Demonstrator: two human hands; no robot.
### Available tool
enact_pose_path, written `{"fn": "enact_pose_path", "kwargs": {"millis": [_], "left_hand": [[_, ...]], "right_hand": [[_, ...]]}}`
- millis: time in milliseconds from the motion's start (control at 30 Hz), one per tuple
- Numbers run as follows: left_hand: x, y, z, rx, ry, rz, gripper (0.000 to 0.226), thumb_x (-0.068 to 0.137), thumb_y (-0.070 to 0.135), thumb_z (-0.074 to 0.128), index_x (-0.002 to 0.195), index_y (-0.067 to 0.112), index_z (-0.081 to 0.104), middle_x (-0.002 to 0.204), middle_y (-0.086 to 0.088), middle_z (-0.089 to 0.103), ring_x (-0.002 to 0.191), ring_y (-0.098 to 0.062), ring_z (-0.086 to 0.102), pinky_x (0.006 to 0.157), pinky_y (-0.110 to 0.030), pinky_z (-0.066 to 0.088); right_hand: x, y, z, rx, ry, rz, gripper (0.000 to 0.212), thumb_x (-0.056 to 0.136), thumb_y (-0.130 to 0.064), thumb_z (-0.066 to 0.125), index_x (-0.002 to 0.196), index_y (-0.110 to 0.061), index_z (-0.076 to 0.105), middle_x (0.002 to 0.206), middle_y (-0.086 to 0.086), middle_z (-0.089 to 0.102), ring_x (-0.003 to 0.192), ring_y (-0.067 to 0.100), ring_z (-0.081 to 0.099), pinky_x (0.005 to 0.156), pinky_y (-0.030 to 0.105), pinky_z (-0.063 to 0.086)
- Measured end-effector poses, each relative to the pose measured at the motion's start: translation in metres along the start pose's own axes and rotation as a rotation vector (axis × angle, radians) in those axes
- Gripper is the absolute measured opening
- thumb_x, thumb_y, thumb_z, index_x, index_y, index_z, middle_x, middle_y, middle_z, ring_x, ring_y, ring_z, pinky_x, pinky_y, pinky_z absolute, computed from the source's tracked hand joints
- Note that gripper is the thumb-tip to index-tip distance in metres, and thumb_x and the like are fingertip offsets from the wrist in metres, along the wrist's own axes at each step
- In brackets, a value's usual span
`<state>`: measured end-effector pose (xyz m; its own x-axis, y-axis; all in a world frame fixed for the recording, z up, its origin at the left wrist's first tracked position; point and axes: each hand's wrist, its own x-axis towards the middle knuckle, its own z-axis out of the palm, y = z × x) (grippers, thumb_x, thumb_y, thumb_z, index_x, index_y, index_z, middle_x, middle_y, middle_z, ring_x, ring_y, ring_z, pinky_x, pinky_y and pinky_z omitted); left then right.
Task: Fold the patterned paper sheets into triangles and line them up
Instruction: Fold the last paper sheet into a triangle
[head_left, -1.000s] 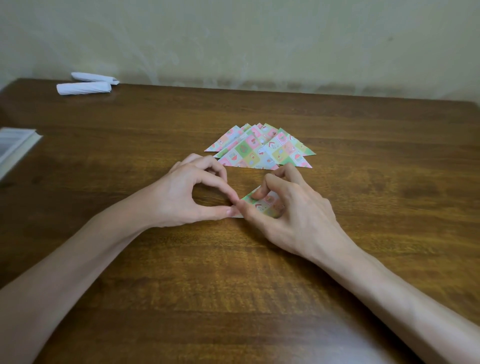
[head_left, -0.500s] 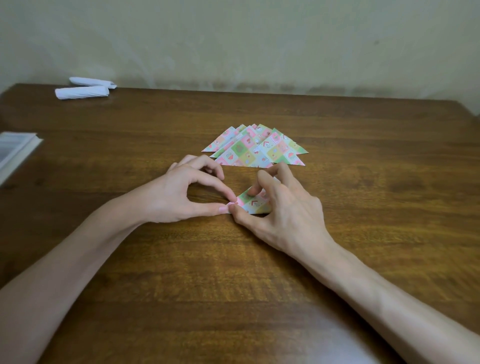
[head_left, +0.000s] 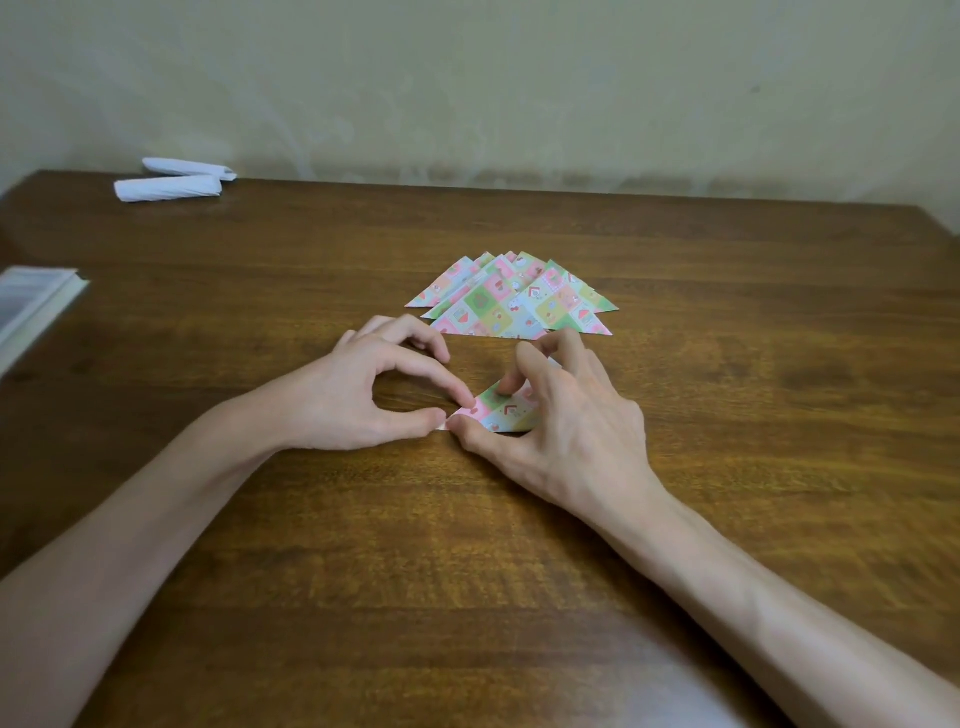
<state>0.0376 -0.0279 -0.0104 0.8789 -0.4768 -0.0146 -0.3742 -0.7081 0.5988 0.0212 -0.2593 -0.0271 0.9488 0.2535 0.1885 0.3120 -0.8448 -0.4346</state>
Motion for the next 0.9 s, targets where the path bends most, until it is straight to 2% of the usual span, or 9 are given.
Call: {"fn": "enact_pose_path", "kwargs": {"millis": [367,533,700,800,900], "left_hand": [[0.000,-0.002,-0.002,-0.014,-0.014,-0.002,0.035,0.075,0.072,0.062,0.108,0.062,0.070,0.128,0.025,0.047,0.137,0.002,0.034,0.110,-0.033,0.023],[0.000,-0.001,-0.003,-0.010,-0.012,-0.009,0.035,0.075,0.073,0.062,0.107,0.061,0.070,0.128,0.025,0.047,0.137,0.001,0.034,0.113,-0.037,0.024],[0.001,0.002,0.004,-0.008,0.070,-0.029,0.033,0.076,0.079,0.063,0.101,0.060,0.072,0.124,0.024,0.049,0.136,-0.001,0.036,0.114,-0.040,0.025],[0.002,0.005,0.007,-0.015,0.104,-0.043,0.031,0.074,0.080,0.067,0.097,0.059,0.073,0.122,0.024,0.049,0.135,-0.002,0.037,0.113,-0.040,0.026],[0.002,0.006,0.005,-0.034,0.090,-0.051,0.029,0.071,0.073,0.068,0.096,0.059,0.073,0.122,0.026,0.048,0.134,0.001,0.037,0.113,-0.039,0.024]], "right_hand": [[0.001,-0.001,-0.002,-0.019,-0.036,0.007,0.050,0.077,-0.080,0.062,0.098,-0.036,0.049,0.117,-0.015,0.037,0.113,0.009,0.048,0.064,0.031,0.039],[0.003,0.005,-0.008,0.081,-0.080,0.022,0.043,0.080,-0.072,0.068,0.098,-0.035,0.054,0.119,-0.018,0.038,0.115,0.006,0.048,0.067,0.033,0.042],[0.002,0.005,-0.007,0.053,-0.068,-0.004,0.043,0.081,-0.073,0.066,0.099,-0.036,0.054,0.120,-0.017,0.039,0.116,0.007,0.049,0.065,0.033,0.046],[0.003,0.007,-0.009,0.071,-0.080,-0.007,0.043,0.081,-0.071,0.066,0.101,-0.035,0.056,0.122,-0.017,0.041,0.117,0.007,0.049,0.068,0.035,0.049],[0.003,0.014,-0.012,0.059,-0.088,-0.058,0.042,0.080,-0.073,0.061,0.103,-0.037,0.063,0.122,-0.017,0.047,0.117,0.011,0.046,0.078,0.036,0.048]]}}
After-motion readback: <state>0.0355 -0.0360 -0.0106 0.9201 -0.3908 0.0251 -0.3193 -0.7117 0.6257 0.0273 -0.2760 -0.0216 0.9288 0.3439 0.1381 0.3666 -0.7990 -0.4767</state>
